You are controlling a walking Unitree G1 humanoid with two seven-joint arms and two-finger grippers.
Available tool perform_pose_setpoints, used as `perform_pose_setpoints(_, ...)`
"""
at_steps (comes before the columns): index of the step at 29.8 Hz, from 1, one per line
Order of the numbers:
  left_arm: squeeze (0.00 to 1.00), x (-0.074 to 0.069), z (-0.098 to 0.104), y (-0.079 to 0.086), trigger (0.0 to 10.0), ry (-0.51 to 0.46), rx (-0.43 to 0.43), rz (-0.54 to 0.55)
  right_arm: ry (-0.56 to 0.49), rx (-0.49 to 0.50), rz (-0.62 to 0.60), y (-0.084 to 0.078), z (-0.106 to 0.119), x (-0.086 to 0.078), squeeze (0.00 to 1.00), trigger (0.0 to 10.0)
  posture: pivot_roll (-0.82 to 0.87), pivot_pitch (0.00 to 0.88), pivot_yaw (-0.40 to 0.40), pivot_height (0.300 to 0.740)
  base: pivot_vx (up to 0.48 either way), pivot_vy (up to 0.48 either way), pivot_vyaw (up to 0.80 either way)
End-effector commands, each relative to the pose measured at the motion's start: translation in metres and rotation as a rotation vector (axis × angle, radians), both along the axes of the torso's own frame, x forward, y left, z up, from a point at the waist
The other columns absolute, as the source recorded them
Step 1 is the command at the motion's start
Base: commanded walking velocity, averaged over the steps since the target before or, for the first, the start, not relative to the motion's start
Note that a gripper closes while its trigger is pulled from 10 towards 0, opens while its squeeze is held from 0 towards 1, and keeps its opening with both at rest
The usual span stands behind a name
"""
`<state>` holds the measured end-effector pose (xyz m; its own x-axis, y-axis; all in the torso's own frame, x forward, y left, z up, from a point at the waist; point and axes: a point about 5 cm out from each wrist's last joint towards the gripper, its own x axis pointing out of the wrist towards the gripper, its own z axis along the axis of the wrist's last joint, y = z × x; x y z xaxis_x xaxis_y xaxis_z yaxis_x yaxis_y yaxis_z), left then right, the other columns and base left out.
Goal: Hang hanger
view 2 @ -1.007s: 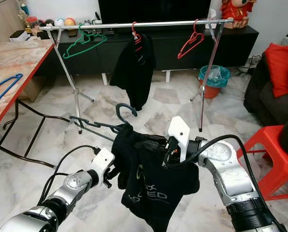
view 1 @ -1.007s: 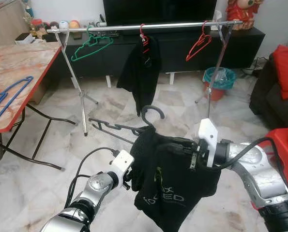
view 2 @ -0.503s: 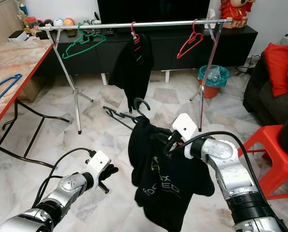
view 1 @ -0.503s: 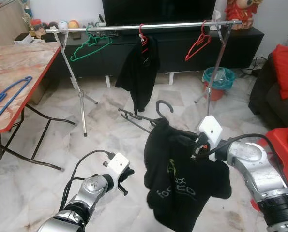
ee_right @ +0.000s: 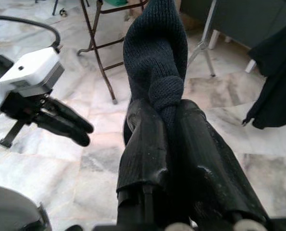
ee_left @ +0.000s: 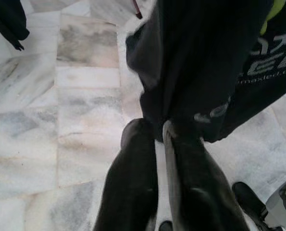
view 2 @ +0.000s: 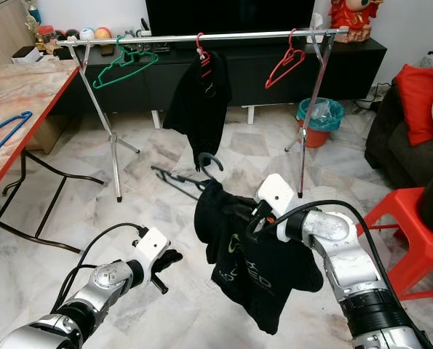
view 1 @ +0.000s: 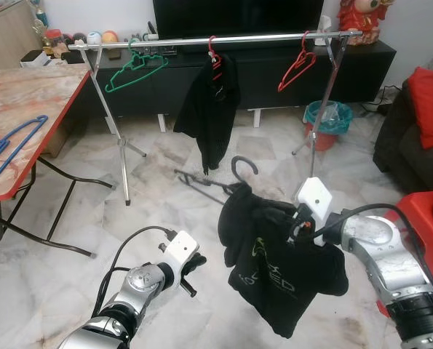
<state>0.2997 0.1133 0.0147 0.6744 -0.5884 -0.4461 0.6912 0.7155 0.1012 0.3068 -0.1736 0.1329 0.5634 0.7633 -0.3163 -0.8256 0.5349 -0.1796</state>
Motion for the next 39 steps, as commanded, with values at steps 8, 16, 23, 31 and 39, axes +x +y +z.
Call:
perform_pose_setpoints(8,1.0,0.002,0.002,-0.001,10.0,-0.031,0.016,0.005,-0.048,0.023,0.062,0.008,0.014,-0.001,0.0,10.0,-0.05,0.007,0.045,0.74,0.0,0.0,0.0)
perform_pose_setpoints(16,0.0,0.001,0.002,-0.003,10.0,-0.013,-0.019,0.004,-0.044,0.026,0.074,0.011,0.014,-0.002,0.0,10.0,-0.05,0.007,0.045,0.74,0.0,0.0,0.0)
perform_pose_setpoints(23,0.0,0.0,0.002,-0.004,10.0,-0.001,-0.029,-0.032,-0.043,0.035,0.079,0.014,0.013,-0.002,0.0,10.0,-0.05,0.008,0.046,0.74,0.0,0.0,0.0)
perform_pose_setpoints(31,1.0,0.002,0.004,-0.009,10.0,-0.008,-0.026,-0.017,-0.04,0.034,0.099,0.016,0.014,-0.005,0.0,10.0,-0.05,0.008,0.046,0.74,0.0,0.0,0.0)
perform_pose_setpoints(39,0.0,0.005,0.004,-0.006,10.0,-0.028,0.002,0.041,-0.034,0.034,0.109,0.018,0.014,-0.007,0.0,10.0,-0.05,0.008,0.046,0.74,0.0,0.0,0.0)
